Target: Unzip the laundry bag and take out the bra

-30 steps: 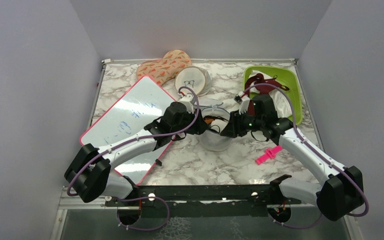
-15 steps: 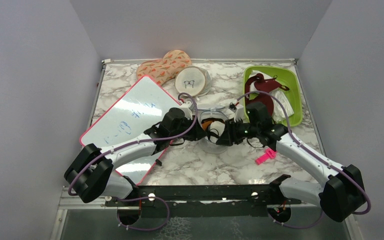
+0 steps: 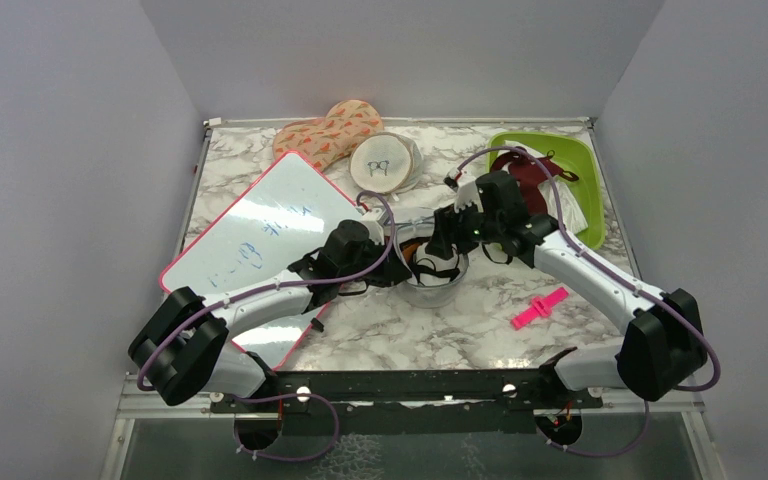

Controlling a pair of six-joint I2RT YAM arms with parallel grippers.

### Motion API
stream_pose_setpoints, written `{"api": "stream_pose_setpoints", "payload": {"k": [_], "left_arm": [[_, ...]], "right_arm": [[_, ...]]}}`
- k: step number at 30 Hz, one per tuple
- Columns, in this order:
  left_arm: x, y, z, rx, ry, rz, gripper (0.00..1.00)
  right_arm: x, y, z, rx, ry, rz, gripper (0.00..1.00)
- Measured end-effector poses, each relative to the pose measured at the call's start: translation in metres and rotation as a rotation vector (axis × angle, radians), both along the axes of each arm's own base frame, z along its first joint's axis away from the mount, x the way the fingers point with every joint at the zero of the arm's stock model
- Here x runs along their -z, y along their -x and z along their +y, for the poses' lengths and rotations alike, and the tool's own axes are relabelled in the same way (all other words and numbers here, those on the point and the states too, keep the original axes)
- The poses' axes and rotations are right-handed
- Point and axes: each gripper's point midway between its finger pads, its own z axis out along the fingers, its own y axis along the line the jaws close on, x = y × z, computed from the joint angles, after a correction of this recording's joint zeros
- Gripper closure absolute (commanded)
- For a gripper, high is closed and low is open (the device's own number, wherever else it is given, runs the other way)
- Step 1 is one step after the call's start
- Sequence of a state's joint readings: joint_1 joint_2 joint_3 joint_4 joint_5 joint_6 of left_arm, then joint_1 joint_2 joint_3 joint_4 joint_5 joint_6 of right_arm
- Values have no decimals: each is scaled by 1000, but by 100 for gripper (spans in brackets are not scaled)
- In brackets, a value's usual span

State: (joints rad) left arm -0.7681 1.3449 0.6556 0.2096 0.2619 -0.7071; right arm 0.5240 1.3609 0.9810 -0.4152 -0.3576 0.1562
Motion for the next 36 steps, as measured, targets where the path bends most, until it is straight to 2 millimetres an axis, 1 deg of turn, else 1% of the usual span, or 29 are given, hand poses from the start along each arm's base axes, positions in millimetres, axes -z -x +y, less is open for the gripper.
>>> {"api": "stream_pose_setpoints", "payload": {"k": [3, 7, 12, 18, 25, 29, 31, 33, 36], "left_arm": [[0, 1, -1, 3, 3, -2, 100], [-1, 1, -1, 6, 8, -5, 100], [-3, 3, -4, 19, 20, -9, 100], [-4, 4, -5, 31, 28, -9, 100], [-4, 5, -6, 35, 31, -9, 100], [-4, 5, -6, 37, 34, -10, 100], [-3, 6, -5, 38, 33, -8, 100], [-2, 6, -5, 38, 31, -6, 100], [-1, 7, -4, 37, 30, -3, 100]], "right_arm": [[14, 0, -1, -8, 57, 3, 38], [28, -1, -5, -3, 145, -8, 32], [32, -8, -7, 2, 228, -46, 26], [35, -9, -4, -16, 268, -70, 24], [56, -12, -7, -19, 334, -50, 23], [64, -13, -7, -22, 356, -43, 23], [65, -12, -5, -27, 356, -48, 26], [68, -12, -2, -32, 352, -54, 30], [73, -10, 0, -36, 347, -58, 40]]}}
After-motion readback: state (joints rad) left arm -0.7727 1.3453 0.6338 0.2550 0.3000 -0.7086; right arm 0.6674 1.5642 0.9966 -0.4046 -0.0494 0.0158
